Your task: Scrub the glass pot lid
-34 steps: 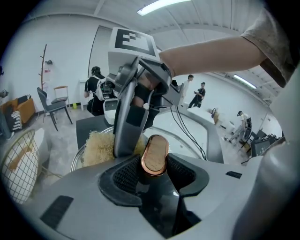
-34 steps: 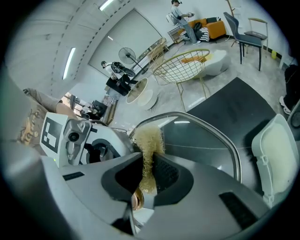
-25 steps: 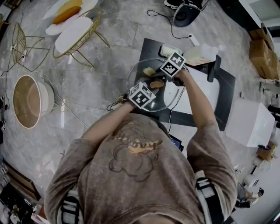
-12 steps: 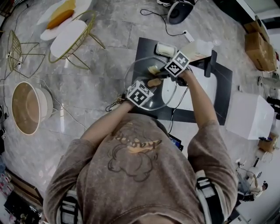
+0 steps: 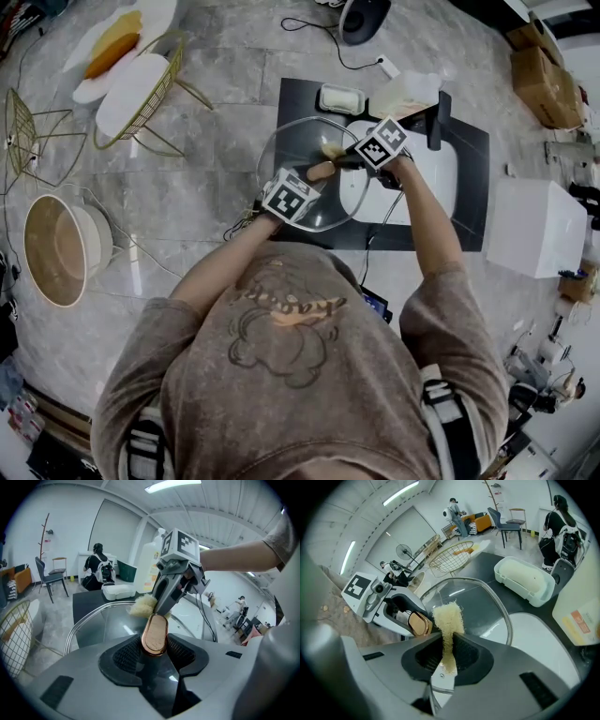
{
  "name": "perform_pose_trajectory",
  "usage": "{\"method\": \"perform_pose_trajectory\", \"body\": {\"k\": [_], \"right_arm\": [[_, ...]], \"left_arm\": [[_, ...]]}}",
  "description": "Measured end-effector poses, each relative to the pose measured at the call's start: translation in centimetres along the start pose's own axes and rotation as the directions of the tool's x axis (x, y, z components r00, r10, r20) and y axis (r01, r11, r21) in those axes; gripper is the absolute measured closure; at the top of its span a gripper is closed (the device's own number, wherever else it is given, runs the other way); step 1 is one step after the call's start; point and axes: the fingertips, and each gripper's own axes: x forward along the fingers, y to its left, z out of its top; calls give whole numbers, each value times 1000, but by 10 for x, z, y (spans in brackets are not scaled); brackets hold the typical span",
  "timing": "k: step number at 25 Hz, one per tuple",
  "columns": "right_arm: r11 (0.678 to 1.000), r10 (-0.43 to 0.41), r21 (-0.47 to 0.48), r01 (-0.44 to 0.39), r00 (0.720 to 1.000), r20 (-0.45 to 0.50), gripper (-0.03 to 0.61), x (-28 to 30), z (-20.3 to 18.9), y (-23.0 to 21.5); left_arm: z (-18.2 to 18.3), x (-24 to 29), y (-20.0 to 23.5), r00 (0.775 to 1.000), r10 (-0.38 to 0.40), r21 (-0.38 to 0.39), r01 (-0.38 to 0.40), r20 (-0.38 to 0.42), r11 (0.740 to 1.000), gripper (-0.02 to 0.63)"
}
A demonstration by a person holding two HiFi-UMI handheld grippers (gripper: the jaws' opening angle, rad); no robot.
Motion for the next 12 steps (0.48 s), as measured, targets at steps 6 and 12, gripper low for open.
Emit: {"method": "perform_pose_trajectory", "body": {"k": [6, 12], "right_arm": [[997, -74, 5, 74, 997, 3, 529, 0, -15, 3], [990, -129, 63, 126, 991, 40, 529, -1, -31, 9]], "left_arm": [[0, 1, 1, 1000, -14, 3, 14, -10, 1000, 426], [3, 1, -2, 999, -37, 3, 37, -18, 999, 426]]}}
